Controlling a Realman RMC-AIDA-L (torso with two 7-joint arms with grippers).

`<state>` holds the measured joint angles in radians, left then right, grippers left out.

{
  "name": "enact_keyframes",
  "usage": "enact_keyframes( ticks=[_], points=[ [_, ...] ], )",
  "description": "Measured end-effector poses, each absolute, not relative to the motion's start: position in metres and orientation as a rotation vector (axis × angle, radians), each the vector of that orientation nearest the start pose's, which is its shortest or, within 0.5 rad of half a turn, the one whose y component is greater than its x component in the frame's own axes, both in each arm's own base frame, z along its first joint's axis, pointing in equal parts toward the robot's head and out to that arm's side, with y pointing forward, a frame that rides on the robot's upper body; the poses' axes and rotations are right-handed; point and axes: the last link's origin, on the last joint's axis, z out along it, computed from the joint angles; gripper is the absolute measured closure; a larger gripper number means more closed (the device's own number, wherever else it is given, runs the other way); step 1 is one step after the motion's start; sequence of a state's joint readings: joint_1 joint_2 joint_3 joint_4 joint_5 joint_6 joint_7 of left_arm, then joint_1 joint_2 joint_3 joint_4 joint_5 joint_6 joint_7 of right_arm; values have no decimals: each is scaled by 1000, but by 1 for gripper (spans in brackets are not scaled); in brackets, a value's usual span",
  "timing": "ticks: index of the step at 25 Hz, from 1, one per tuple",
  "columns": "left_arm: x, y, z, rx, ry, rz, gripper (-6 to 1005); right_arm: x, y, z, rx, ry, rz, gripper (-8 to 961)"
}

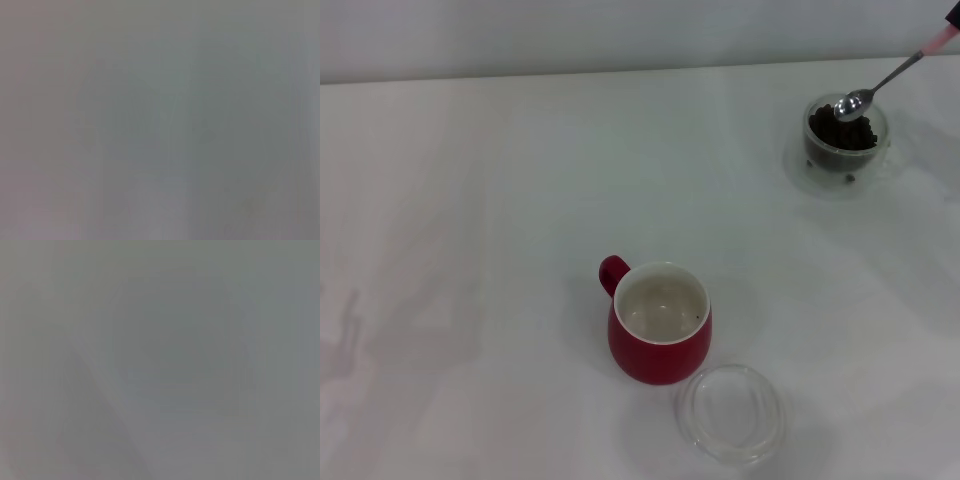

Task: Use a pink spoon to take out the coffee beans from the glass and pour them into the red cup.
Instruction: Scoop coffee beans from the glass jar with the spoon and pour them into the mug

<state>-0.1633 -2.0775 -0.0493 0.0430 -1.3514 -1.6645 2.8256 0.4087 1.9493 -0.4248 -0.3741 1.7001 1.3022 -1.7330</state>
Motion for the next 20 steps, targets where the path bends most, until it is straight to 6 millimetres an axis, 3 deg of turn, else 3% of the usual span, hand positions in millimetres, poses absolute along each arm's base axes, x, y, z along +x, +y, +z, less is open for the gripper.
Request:
enact_keyframes(
  ticks=[20],
  points=[
    [-359,212,9,-1713,-386,-829,603,363,357,96,-1712,929,916,802]
  ],
)
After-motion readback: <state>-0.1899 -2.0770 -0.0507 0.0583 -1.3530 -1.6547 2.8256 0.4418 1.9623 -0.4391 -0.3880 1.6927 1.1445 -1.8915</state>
